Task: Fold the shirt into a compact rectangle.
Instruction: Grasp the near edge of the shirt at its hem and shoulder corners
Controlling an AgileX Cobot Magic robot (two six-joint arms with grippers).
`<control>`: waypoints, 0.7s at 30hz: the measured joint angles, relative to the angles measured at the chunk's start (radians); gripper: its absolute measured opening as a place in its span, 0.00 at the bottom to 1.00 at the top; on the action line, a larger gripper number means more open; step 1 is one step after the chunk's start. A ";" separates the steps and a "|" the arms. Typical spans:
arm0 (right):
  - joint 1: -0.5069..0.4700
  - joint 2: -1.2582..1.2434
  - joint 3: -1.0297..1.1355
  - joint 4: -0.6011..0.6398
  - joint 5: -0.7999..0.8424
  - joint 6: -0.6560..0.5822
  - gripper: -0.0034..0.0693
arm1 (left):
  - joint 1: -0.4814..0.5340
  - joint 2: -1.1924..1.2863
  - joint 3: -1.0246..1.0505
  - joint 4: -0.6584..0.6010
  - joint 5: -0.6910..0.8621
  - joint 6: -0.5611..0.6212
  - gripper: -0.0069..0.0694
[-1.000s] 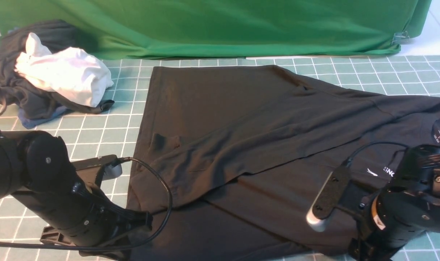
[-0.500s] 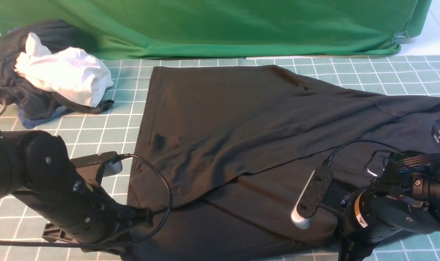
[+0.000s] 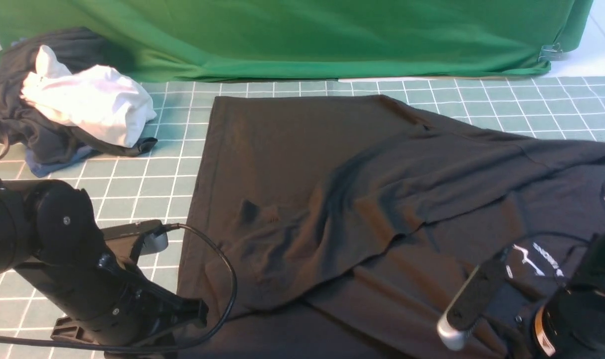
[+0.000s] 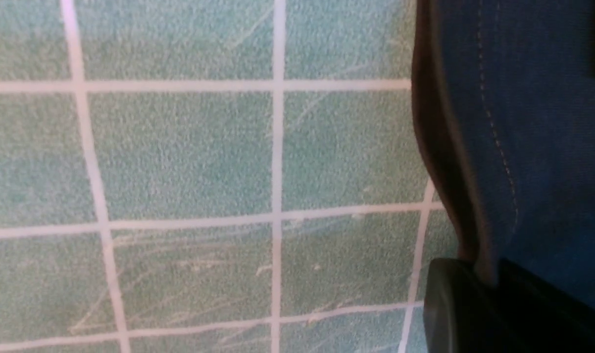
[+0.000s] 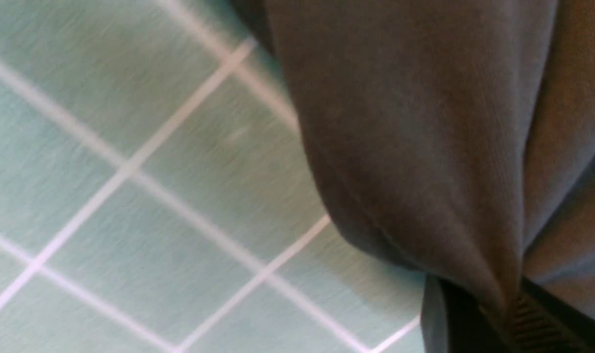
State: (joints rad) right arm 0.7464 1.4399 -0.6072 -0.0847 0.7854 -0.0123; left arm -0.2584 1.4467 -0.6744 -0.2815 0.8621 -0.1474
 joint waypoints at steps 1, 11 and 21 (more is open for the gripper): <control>0.004 -0.003 0.004 0.003 0.001 0.006 0.12 | 0.000 0.000 0.000 0.000 0.006 0.002 0.11; 0.008 -0.005 0.008 0.007 -0.016 0.012 0.11 | 0.000 -0.062 0.000 0.015 0.093 0.016 0.11; 0.008 -0.006 0.020 0.012 0.022 0.114 0.11 | 0.000 -0.219 0.117 0.013 0.068 -0.052 0.11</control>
State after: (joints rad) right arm 0.7541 1.4335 -0.5874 -0.0729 0.8076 0.1016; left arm -0.2584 1.2281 -0.5578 -0.2687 0.9297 -0.1991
